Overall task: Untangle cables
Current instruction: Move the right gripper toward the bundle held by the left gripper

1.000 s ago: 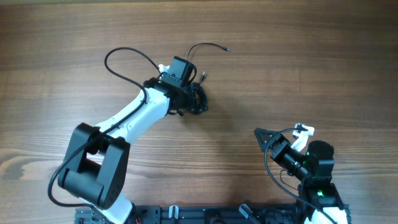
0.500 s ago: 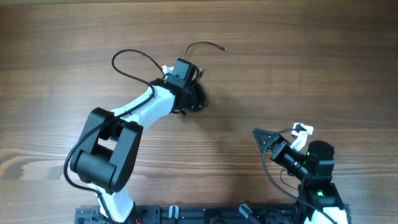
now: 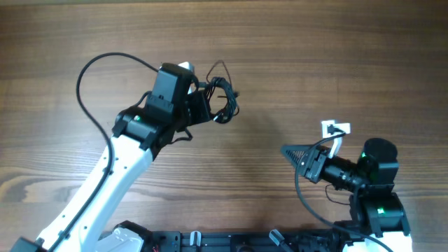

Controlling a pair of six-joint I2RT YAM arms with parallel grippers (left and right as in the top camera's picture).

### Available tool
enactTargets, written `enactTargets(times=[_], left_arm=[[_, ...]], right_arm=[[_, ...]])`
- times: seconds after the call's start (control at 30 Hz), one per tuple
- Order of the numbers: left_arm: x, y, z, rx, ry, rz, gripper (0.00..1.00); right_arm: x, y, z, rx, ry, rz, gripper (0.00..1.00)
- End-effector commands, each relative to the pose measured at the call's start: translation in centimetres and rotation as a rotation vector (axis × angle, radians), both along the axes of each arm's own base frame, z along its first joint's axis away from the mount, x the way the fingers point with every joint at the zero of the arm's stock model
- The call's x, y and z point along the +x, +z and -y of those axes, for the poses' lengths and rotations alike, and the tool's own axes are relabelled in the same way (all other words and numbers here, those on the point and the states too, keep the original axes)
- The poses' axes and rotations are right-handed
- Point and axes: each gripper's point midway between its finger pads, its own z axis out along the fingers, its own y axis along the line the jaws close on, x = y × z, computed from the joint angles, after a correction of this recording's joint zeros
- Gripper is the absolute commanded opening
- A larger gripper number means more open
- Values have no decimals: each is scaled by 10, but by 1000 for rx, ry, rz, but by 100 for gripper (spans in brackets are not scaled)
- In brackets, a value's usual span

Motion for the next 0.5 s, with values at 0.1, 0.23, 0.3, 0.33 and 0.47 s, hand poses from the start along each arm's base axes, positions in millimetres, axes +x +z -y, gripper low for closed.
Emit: enactTargets(times=[0.1, 0.23, 0.3, 0.33, 0.47], left_arm=[[-21, 3, 8, -9, -60, -37, 4], [-28, 2, 18, 14, -70, -33, 4], [-31, 1, 21, 42, -54, -26, 4], [-34, 1, 26, 46, -70, -22, 4], [-44, 0, 38, 56, -115, -18, 4]], right_arm=[[-9, 23, -33, 22, 98, 89, 12], [2, 30, -47, -12, 41, 166, 9], [5, 30, -57, -26, 36, 193, 9], [7, 28, -64, -36, 31, 199, 9], [24, 11, -89, -77, 10, 202, 8]])
